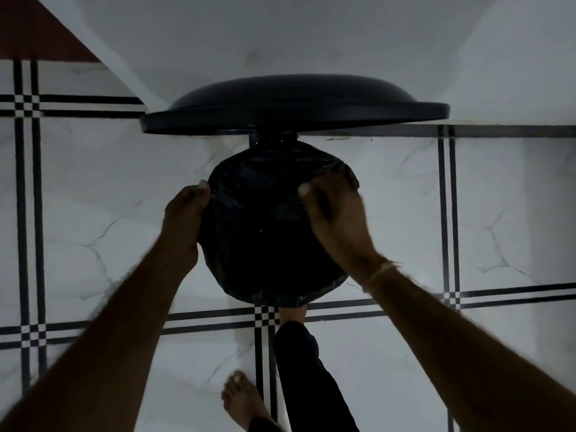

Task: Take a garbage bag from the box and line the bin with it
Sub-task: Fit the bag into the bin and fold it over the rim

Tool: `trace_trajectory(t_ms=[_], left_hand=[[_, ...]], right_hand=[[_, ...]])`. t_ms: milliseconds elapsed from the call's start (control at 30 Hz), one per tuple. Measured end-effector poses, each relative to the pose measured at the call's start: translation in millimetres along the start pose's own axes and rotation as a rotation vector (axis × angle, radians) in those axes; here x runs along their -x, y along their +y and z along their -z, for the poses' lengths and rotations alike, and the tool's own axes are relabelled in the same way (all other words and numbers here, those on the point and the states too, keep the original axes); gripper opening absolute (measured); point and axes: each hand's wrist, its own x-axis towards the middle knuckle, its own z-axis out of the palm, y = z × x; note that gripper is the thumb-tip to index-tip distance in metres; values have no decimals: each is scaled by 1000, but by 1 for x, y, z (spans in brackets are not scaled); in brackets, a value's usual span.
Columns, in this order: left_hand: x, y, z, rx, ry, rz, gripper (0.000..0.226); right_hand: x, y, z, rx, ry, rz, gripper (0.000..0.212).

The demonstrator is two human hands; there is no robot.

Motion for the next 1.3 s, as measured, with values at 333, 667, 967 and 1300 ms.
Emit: trace_trajectory(t_ms=[333, 667, 967, 1300], left_hand=[[6, 1, -5, 11, -7, -45, 27], [14, -13, 16, 93, -45, -28, 38], [41, -25, 10, 79, 185, -10, 28], [97, -55, -10, 313, 253, 309, 22]], right_hand=[[-95, -2, -55, 231, -697, -332, 52], [9, -52, -98, -547, -662, -569, 55], [25, -19, -54, 76, -493, -119, 45], [67, 46, 13, 526, -203, 231, 41]])
